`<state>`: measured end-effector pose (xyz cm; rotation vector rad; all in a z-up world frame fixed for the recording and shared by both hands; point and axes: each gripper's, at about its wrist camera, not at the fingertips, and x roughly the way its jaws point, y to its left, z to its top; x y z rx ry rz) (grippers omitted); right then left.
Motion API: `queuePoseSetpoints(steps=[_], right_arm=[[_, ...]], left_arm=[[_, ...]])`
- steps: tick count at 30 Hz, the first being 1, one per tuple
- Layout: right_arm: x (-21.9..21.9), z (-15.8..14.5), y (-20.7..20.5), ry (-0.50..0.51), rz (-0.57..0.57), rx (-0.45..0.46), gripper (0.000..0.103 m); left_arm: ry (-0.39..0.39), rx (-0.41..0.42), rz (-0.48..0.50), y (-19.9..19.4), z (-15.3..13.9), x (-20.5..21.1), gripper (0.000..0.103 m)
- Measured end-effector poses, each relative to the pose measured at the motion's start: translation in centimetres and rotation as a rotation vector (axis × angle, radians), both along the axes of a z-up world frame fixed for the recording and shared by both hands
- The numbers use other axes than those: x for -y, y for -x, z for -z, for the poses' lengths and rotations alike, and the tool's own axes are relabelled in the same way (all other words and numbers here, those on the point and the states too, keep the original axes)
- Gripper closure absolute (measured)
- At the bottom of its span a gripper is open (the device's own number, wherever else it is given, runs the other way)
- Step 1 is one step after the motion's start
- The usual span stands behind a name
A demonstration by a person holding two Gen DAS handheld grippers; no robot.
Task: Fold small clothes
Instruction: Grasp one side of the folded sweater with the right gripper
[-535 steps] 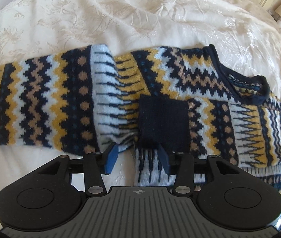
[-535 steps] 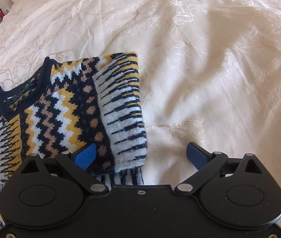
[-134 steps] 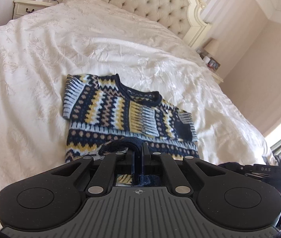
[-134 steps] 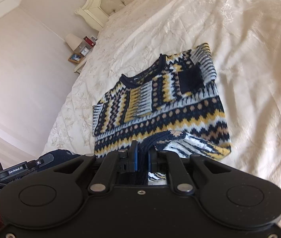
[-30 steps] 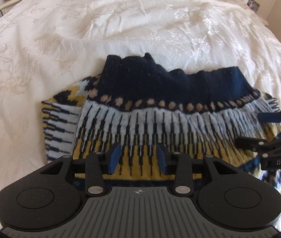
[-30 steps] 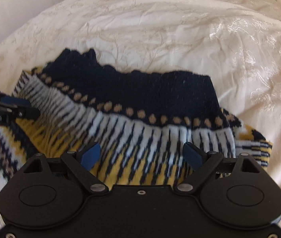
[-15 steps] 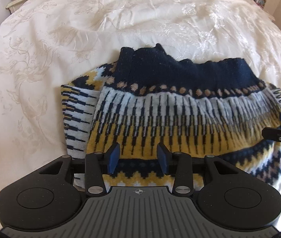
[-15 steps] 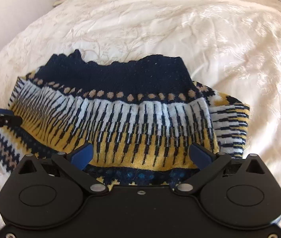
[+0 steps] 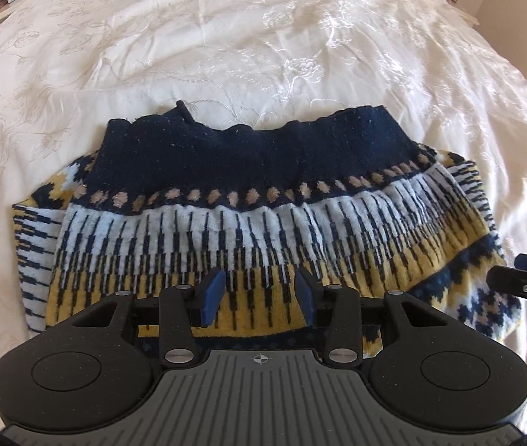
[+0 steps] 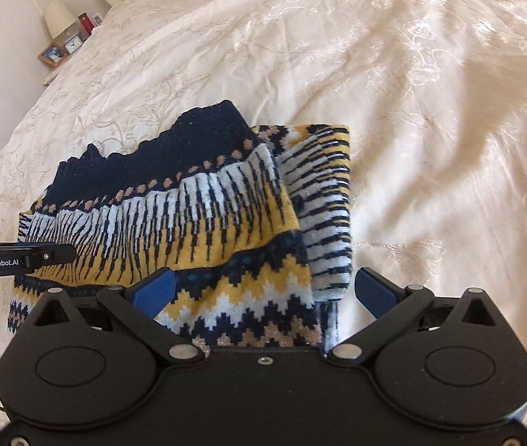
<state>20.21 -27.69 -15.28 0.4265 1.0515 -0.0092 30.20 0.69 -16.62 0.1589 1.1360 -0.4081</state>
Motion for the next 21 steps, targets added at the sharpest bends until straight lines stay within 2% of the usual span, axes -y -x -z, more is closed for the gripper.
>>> queuePoseSetpoints(steps=[3,6,11,14,21], right_arm=[[1.3,0.6,0.1,-0.039,0.022,-0.012,0.001],[2.4,1.4,-0.1,-0.098,0.037,-0.019,0.001],[4.0,3.5,-1.0,-0.248,0.044,-0.045,0.001],[4.6,4.9,-1.5,-0.323,0.04,-0.073,0.001],[5.3,6.7,-2.1,-0.432,0.015,-0.077,0.0]], left_arm=[[-0.048,-0.024,-0.023,-0.5,1.3,0.6,0.063],[-0.064,-0.047,-0.049,-1.0,2.4,0.7,0.06],[-0.098,-0.055,-0.048,-1.4,3.5,1.4,0.055],[-0.097,-0.061,-0.066,-1.5,3.8,1.5,0.052],[-0.087,-0.058,-0.091,-1.7,4.4,1.4,0.048]])
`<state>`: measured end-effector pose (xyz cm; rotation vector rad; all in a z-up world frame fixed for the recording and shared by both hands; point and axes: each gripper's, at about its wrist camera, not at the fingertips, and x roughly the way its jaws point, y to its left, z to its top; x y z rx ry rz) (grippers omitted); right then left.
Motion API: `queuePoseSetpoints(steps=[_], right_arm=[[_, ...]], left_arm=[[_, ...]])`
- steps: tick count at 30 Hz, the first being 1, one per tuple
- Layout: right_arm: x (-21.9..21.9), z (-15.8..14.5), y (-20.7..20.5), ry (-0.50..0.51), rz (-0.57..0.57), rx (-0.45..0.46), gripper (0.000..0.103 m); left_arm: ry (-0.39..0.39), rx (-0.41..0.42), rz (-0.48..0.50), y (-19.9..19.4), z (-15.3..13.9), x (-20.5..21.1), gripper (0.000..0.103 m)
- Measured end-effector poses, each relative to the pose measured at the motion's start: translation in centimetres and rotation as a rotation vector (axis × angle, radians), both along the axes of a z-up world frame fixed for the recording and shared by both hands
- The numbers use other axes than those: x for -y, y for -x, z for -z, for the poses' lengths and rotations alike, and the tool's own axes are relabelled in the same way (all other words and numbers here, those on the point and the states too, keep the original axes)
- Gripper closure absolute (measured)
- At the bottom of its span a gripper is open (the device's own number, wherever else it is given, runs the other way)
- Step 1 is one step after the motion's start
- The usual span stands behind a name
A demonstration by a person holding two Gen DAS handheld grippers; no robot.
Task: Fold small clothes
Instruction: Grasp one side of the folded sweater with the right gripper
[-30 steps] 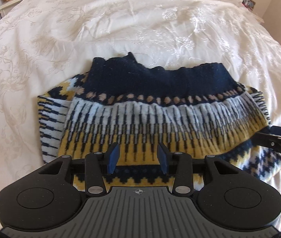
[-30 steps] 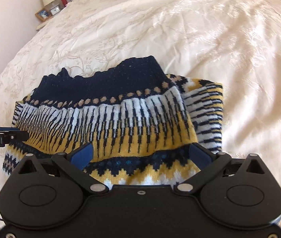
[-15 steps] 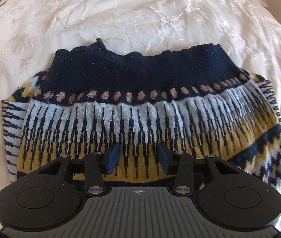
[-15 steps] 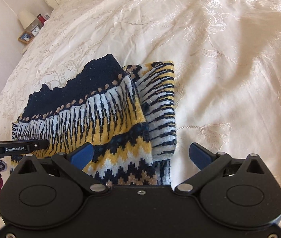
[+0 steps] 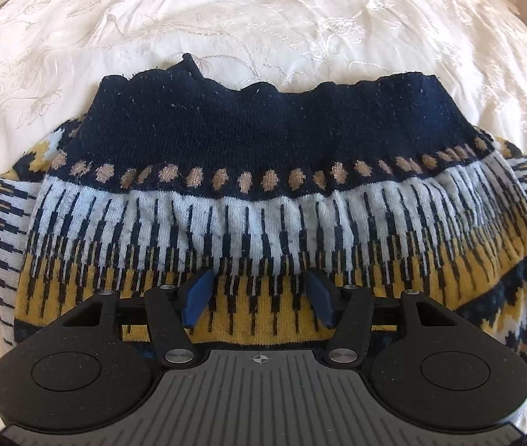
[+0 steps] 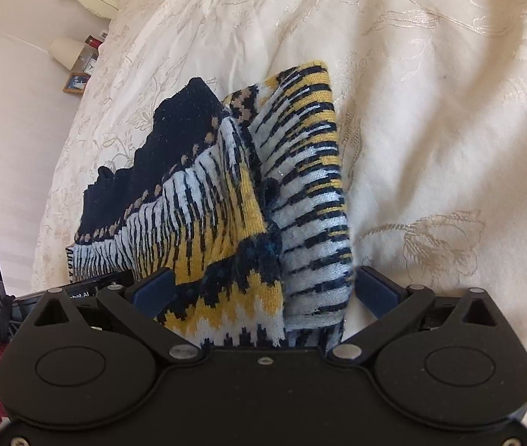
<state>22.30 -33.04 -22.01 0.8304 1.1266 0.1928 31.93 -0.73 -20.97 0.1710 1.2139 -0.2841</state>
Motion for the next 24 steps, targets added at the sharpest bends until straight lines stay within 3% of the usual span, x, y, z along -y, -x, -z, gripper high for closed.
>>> queuePoseSetpoints(steps=[5,10,18,24], right_arm=[[1.7,1.2,0.6,-0.139,0.086,0.015,0.0],[3.3,2.2,0.6,-0.249,0.094,0.008,0.0],[3.1,2.0,0.3,-0.265,0.081,0.018,0.0],[2.9,1.6,0.4,-0.294,0.084,0.044,0.0]], left_arm=[[-0.009,0.013,-0.011,0.1,0.2,0.0,0.047],[-0.022,0.013,-0.019,0.1,0.1,0.3,0.046],[-0.041,-0.022,-0.012,-0.4,-0.8,0.6,0.049],[-0.032,0.035,-0.024,-2.7,-2.2,1.6,0.05]])
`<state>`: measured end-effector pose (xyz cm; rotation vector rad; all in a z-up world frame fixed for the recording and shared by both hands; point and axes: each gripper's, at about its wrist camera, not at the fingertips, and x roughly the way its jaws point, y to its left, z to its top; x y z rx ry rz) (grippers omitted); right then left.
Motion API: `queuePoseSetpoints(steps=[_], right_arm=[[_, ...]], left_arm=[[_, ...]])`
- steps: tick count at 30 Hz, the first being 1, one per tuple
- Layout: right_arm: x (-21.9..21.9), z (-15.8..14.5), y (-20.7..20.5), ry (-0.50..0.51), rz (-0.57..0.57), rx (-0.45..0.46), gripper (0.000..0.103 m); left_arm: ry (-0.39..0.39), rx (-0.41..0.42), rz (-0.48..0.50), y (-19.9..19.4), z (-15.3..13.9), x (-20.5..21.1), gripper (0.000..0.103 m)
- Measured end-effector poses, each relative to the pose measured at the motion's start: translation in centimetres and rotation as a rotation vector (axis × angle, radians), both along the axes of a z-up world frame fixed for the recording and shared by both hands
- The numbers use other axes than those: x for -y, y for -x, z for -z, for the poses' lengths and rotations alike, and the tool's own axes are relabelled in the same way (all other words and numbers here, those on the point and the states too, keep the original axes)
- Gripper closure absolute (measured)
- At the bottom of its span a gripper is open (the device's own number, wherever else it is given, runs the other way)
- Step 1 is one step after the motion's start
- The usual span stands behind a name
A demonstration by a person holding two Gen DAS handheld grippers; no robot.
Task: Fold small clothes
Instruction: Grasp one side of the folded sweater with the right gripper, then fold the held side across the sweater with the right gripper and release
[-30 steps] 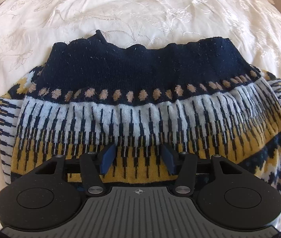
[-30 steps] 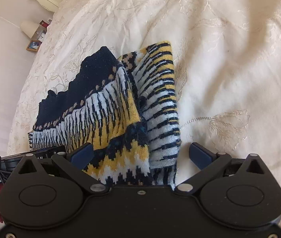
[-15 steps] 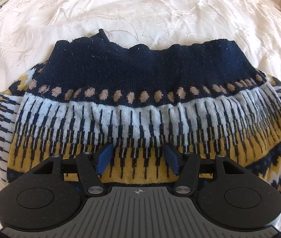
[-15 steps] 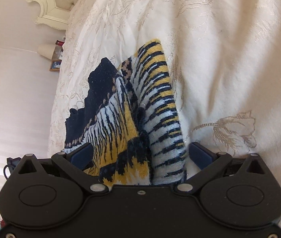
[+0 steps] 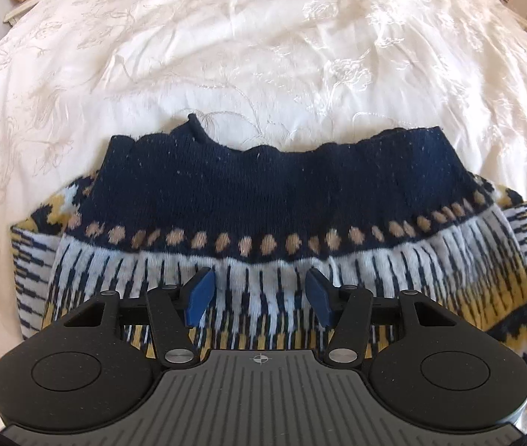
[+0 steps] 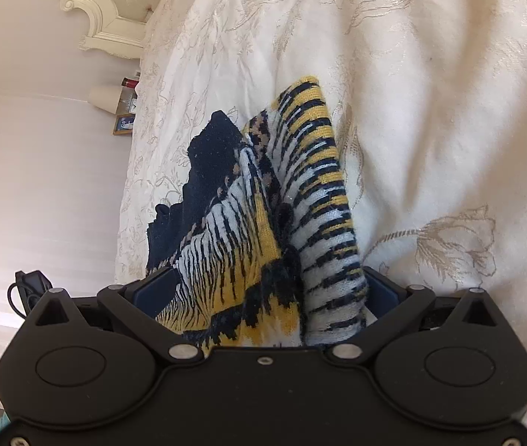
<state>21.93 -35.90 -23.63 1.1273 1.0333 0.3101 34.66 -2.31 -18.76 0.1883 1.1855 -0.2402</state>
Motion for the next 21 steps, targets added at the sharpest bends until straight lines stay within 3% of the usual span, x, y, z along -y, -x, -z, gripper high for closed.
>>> queuePoseSetpoints(steps=[9,15,19,21], right_arm=[[-0.3,0.1,-0.5,-0.005,-0.019,0.026,0.0],[-0.8,-0.2,-1.1,0.007,-0.032,0.041,0.003],[-1.3,-0.7,-1.5,0.025,-0.047,0.037,0.03],[-1.6,-1.0,-1.7,0.043,-0.056,0.031,0.035]], left_arm=[[-0.047,-0.043,-0.006,-3.7,2.7,1.5,0.048],[-0.015,-0.031,-0.023,-3.6,1.2,0.1,0.049],[0.022,0.005,-0.037,-2.0,-1.1,-1.3,0.049],[0.039,0.011,-0.046,-0.9,-2.2,-2.1,0.049]])
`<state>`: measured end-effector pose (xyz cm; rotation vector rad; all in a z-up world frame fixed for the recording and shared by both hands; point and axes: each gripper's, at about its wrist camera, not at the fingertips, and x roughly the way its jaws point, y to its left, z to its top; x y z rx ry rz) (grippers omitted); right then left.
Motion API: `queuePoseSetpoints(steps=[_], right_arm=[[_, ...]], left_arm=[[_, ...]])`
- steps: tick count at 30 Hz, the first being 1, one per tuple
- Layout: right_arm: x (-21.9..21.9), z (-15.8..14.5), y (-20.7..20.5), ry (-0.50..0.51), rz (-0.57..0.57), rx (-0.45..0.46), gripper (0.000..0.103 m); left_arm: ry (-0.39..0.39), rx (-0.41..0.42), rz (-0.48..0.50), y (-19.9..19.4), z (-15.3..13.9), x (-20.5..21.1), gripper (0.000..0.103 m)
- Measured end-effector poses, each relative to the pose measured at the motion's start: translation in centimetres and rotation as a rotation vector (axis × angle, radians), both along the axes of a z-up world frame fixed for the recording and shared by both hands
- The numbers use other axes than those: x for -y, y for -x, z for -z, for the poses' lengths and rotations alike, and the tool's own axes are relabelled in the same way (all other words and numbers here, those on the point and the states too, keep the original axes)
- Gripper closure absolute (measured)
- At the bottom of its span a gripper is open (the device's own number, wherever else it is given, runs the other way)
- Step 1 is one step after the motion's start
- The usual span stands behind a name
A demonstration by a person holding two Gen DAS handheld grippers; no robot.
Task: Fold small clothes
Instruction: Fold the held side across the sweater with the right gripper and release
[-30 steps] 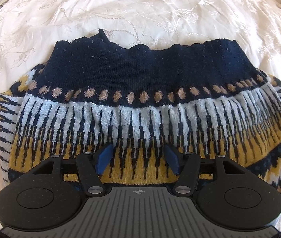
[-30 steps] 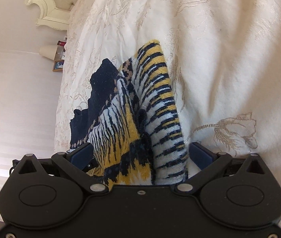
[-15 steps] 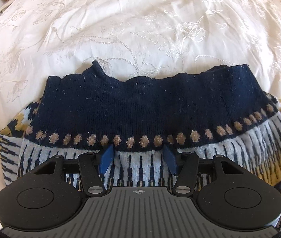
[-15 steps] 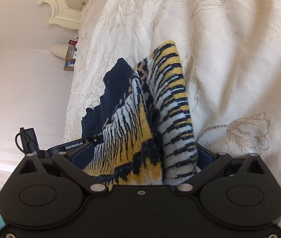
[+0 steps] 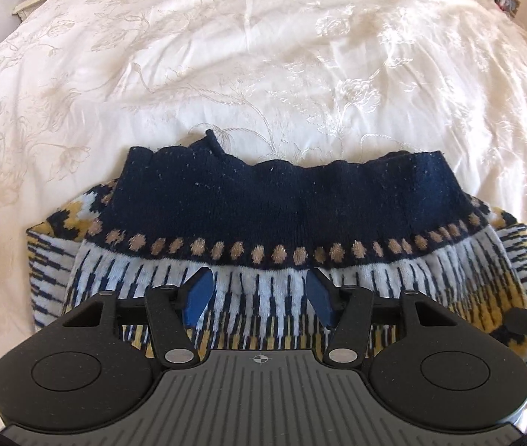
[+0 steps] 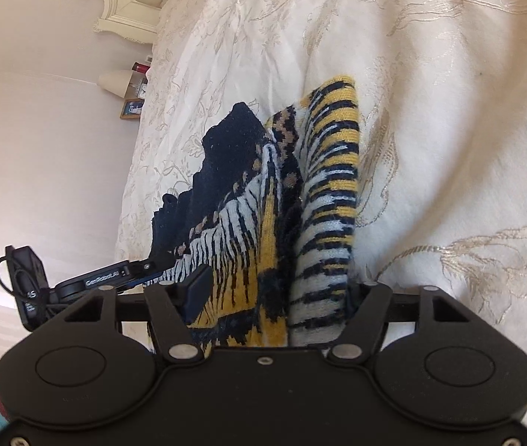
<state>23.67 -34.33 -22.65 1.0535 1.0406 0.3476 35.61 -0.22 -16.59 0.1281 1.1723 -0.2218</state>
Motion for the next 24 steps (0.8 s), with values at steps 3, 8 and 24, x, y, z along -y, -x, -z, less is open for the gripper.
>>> queuePoseSetpoints(steps=[3,8,24], right_arm=[[-0.9,-0.8,-0.4,0.078,-0.031,-0.008,0.048],[-2.4,-2.4,-0.6,0.218,-0.038,-0.038,0.064],[-10.1,-11.5,-1.5,0.389,0.013,0.005,0.068]], left_arm=[[0.018,0.003,-0.017,1.8,-1.1,-1.5,0.049],[0.035,-0.015,-0.032,5.0,-2.3,-3.7,0.049],[0.116,-0.027,-0.06,8.1,-3.6,-14.5,0.049]])
